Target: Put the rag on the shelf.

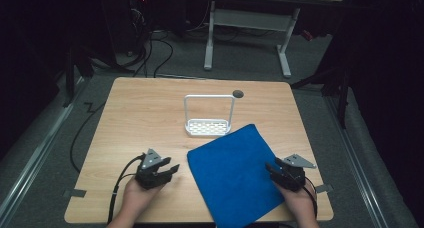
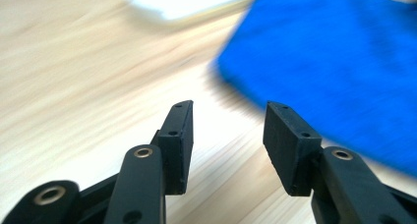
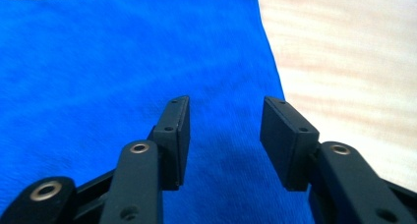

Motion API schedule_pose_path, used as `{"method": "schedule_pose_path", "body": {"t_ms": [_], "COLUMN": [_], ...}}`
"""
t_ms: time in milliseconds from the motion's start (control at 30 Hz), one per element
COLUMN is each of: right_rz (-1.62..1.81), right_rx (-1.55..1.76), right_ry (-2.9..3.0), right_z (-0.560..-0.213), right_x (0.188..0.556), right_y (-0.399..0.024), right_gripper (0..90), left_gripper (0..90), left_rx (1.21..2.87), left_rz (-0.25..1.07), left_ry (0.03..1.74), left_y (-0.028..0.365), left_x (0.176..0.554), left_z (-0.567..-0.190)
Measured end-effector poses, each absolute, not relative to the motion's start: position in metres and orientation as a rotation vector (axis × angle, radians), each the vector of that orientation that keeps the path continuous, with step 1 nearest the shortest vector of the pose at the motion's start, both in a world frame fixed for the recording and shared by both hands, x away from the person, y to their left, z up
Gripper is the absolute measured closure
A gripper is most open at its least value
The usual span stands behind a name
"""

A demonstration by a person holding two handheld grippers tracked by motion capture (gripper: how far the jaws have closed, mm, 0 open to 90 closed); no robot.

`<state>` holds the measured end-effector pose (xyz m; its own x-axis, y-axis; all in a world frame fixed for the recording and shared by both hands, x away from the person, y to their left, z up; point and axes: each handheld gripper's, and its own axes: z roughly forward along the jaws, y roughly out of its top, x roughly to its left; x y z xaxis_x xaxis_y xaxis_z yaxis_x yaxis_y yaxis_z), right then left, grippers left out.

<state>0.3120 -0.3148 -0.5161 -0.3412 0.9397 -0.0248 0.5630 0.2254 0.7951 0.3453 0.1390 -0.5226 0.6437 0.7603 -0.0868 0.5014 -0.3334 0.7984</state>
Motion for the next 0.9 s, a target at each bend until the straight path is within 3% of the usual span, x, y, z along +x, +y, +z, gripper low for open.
{"method": "schedule_pose_path", "body": {"t_ms": [133,500,667,900], "right_rz": [0.98,0.994,1.006,1.023], "right_rx": [1.345,1.346,1.33,1.323], "right_ry": [1.975,1.982,1.972,1.988], "right_z": [-0.511,-0.512,-0.509,-0.508], "right_x": [0.313,0.315,0.313,0.313], "right_y": [-0.309,-0.308,-0.31,-0.311], "right_gripper": [58.2,56.3,55.9,60.4], "left_gripper": [57.4,61.4,67.9,81.1], "left_rx": [1.924,1.951,1.98,2.069], "left_rz": [0.331,0.303,0.244,0.038], "left_ry": [1.066,0.998,0.917,0.688], "left_y": [0.152,0.134,0.11,0.039], "left_x": [0.354,0.35,0.339,0.304], "left_z": [-0.524,-0.522,-0.52,-0.518]}}
